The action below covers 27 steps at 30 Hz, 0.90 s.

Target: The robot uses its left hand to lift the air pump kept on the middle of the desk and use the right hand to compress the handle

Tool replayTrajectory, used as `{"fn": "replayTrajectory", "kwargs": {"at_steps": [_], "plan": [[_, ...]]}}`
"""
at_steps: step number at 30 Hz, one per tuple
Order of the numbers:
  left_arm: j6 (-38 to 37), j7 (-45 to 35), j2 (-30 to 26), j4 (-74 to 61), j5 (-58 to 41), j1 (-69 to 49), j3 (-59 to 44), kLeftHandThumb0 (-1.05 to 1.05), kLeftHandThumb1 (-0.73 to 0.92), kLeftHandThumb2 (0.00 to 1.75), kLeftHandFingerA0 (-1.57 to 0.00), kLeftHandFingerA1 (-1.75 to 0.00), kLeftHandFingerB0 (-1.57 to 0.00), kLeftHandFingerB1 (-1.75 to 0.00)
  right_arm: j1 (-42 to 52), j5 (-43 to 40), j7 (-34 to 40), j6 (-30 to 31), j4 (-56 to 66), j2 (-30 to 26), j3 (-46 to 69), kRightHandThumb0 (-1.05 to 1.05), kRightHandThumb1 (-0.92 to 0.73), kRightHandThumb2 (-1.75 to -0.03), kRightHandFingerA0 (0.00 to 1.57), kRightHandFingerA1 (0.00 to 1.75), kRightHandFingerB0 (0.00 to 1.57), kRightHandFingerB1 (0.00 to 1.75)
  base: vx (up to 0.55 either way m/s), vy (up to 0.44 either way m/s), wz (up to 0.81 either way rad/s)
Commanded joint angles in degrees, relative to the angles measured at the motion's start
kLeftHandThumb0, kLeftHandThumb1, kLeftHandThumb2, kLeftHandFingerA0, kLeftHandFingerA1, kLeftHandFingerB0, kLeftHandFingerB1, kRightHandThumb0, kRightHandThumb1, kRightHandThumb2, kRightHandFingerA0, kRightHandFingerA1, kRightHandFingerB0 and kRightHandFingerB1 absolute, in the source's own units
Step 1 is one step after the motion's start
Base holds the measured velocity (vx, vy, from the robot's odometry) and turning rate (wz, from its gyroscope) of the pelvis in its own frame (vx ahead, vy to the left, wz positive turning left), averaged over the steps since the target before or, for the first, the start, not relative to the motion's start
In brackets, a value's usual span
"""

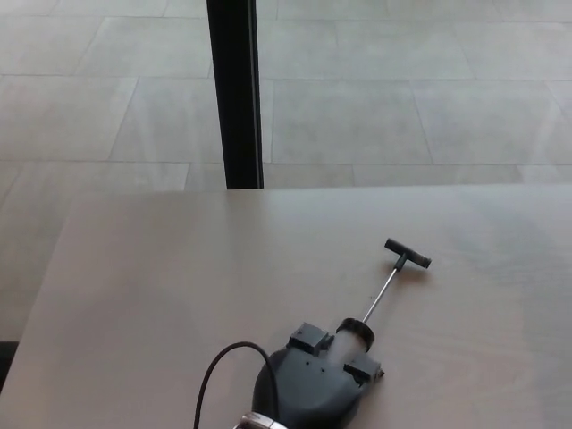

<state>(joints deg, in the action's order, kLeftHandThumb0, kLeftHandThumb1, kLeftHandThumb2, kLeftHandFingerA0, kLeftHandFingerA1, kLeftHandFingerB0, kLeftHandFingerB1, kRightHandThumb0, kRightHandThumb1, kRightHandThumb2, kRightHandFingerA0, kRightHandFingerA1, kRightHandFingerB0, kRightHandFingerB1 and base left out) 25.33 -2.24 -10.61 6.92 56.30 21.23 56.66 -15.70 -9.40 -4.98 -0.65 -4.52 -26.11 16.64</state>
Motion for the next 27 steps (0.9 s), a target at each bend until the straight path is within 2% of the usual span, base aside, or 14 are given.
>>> {"fn": "replayTrajectory", "kwargs": {"at_steps": [1,3,4,6,8,11,14,15,17,18,23,24,26,27], "plan": [[2.86,6.15,-1.43,2.63,3.73,-6.09,-3.85,-0.61,0.67,0.60,-0.32,-0.64,-0.48,-0.45,0.36,1.13,2.18,2.00,1.54,1.18,0.99,-0.68,-0.82,-1.20,0.41,0.60,0.43,0.56,0.00,0.000,0.00],[1.49,6.97,-0.84,2.58,3.49,-7.13,-5.43,-0.61,0.67,0.60,-0.32,-0.64,-0.48,-0.45,0.42,1.19,2.06,2.09,1.66,1.36,1.14,-0.68,-0.82,-1.20,0.41,0.60,0.43,0.56,0.00,0.000,0.00],[-3.09,10.35,-0.26,2.37,-1.43,-8.70,-8.82,-0.45,0.65,0.59,-0.42,-0.77,-0.49,-0.49,0.40,1.54,2.09,1.72,1.49,1.32,1.14,-0.72,-0.92,-0.75,0.45,0.51,0.49,0.44,0.00,0.000,0.00],[-3.07,9.29,0.08,2.42,-0.21,-9.12,-9.58,-0.42,0.68,0.59,-0.42,-0.84,-0.48,-0.47,0.43,1.67,2.06,1.68,1.43,1.47,1.20,-0.70,-0.81,-1.20,0.42,0.60,0.44,0.56,0.00,0.000,0.00],[-2.12,4.93,0.08,3.39,1.04,-8.66,-9.20,-0.35,0.68,0.62,-0.62,-1.44,-0.37,-0.38,0.34,1.88,2.55,1.98,1.88,1.86,1.25,-0.73,-0.92,-0.75,0.46,0.52,0.50,0.45,0.00,0.000,0.00],[-1.83,1.44,-0.27,3.86,2.19,-7.95,-8.51,-0.39,0.67,0.61,-0.65,-1.31,-0.28,-0.35,-0.04,2.16,2.98,2.20,1.94,2.17,1.27,-0.69,-0.81,-1.21,0.45,0.63,0.47,0.57,0.00,0.000,0.00],[-0.97,-2.62,-0.68,4.18,3.34,-8.00,-6.97,-0.34,0.70,0.62,-0.59,-1.26,-0.26,-0.32,0.58,1.84,3.19,2.06,2.29,2.77,1.58,-0.68,-0.81,-1.21,0.44,0.63,0.49,0.58,0.00,0.000,0.00],[-1.40,-2.89,-0.80,4.01,2.55,-8.14,-7.30,-0.30,0.72,0.62,-0.56,-1.29,-0.33,-0.35,0.59,1.21,2.85,2.77,2.49,2.82,1.74,-0.72,-0.92,-0.75,0.44,0.57,0.57,0.47,0.00,0.000,0.00],[-1.72,-2.64,-0.63,3.96,1.38,-8.01,-8.40,-0.24,0.68,0.61,-0.55,-1.33,-0.64,-0.57,-0.16,1.45,3.01,2.82,2.05,2.77,1.64,-0.73,-0.92,-0.74,0.44,0.57,0.60,0.47,0.00,0.000,0.00],[-2.60,-1.27,-0.64,4.01,0.24,-8.35,-9.40,-0.18,0.62,0.60,-0.64,-1.24,-0.73,-0.65,-0.37,1.75,3.20,2.33,1.64,2.80,1.60,-0.68,-0.81,-1.22,0.43,0.64,0.53,0.60,0.00,0.000,0.00],[-13.48,13.33,-2.67,7.86,-1.06,-9.89,-11.32,-0.23,0.57,0.61,-0.72,-1.43,-0.83,-0.72,-0.40,1.59,3.17,3.75,2.18,2.91,2.06,-0.69,-0.81,-1.22,0.41,0.64,0.54,0.60,0.00,0.000,0.00],[-14.16,13.85,-3.04,7.89,-1.02,-10.28,-11.48,-0.24,0.63,0.59,-0.65,-1.54,-0.79,-1.00,-0.33,1.66,3.26,3.86,2.28,2.99,2.10,-0.73,-0.92,-0.75,0.43,0.60,0.61,0.47,0.00,0.000,0.00],[-14.95,14.38,-3.03,8.42,-0.95,-10.49,-11.72,-0.26,0.66,0.59,-0.63,-1.57,-0.78,-0.93,-0.23,2.26,3.58,3.82,2.50,2.93,2.05,-0.73,-0.92,-0.75,0.44,0.60,0.61,0.47,0.00,0.000,0.00],[-16.89,16.18,-3.17,9.69,-1.55,-10.45,-12.13,-0.23,0.75,0.59,-0.68,-1.64,-0.71,-1.31,-0.41,1.54,3.68,4.81,2.86,3.29,2.35,-0.71,-0.92,-0.75,0.45,0.61,0.60,0.48,0.00,0.000,0.00]]}}
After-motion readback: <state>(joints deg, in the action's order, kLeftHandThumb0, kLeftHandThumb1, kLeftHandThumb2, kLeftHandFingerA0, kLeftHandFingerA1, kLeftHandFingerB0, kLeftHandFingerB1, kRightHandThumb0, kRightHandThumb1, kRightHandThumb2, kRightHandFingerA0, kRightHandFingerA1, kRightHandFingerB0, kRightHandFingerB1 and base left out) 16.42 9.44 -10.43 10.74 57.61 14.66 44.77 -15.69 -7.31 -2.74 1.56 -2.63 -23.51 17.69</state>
